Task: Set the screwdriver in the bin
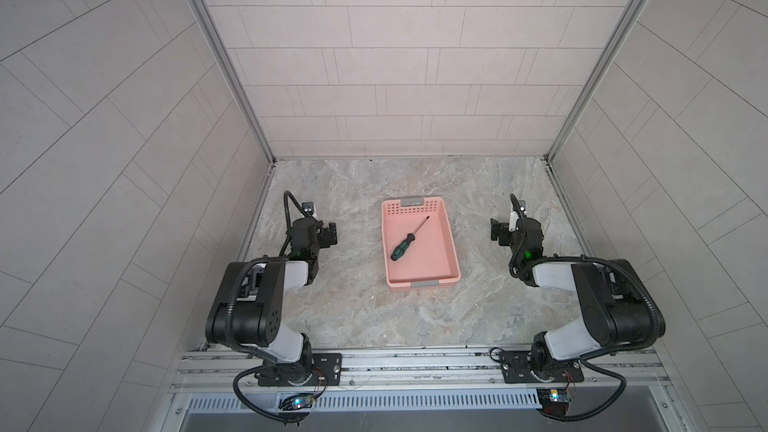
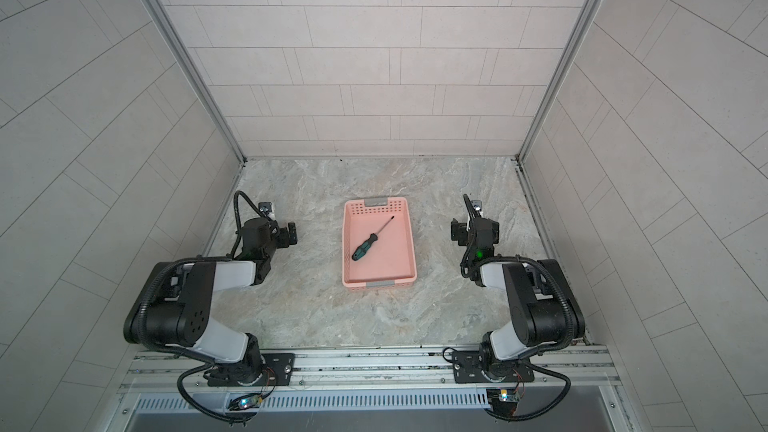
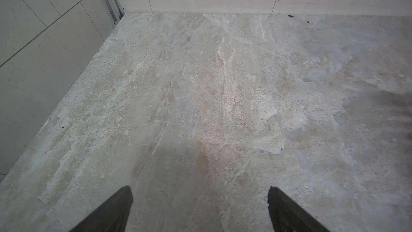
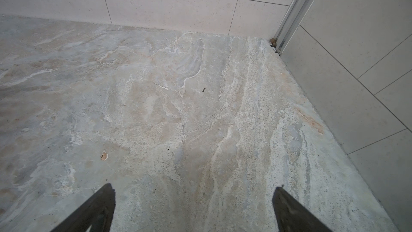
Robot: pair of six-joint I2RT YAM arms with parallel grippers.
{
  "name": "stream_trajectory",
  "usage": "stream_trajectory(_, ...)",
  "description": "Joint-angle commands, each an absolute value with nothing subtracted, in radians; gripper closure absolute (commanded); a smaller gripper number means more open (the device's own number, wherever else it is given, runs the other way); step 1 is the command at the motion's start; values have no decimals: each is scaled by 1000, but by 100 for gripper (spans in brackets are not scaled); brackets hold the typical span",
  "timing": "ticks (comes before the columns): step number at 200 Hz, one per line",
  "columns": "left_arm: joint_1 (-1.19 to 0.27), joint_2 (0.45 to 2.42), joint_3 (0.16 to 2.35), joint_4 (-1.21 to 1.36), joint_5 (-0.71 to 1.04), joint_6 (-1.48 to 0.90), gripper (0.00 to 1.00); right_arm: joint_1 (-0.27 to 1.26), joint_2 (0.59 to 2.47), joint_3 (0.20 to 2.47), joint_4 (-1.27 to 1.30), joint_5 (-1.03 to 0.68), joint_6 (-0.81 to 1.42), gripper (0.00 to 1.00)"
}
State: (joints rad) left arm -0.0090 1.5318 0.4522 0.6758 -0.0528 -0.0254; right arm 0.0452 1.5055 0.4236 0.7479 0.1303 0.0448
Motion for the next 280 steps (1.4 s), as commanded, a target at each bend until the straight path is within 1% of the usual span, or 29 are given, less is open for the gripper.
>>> stream_trajectory(1, -14, 1523, 452, 708, -45, -12, 0, 48, 1481, 365, 813, 76, 4, 0)
stream_trajectory(12, -15, 1522, 448, 715, -25, -3, 0, 48, 1487, 365, 821, 60, -2, 0)
stream_trajectory(30, -12, 1522, 448, 715, -22, -2, 0, 28, 1505, 421, 737, 50, 18, 0)
stream_trajectory(157, -14, 1526, 451, 712, -22, -2, 0, 20, 1505, 420, 738, 41, 22, 0)
stream_trajectory(173, -14, 1526, 451, 712, -20, -2, 0, 28, 1484, 379, 784, 49, 17, 0)
stream_trajectory(183, -12, 1527, 451, 712, -21, -3, 0, 31, 1467, 332, 873, 64, 22, 0)
stream_trajectory(200, -12, 1528, 453, 712, -21, -3, 0, 29, 1470, 273, 974, 131, 50, 0)
stream_trajectory(213, -12, 1528, 453, 711, -19, -3, 0, 30, 1469, 314, 884, 159, 64, 0)
stream_trajectory(234, -12, 1528, 453, 710, -19, -3, 0, 29, 1504, 424, 725, 132, 51, 0)
stream_trajectory(280, -14, 1529, 453, 713, -18, -3, 0, 24, 1519, 450, 698, 111, 53, 1)
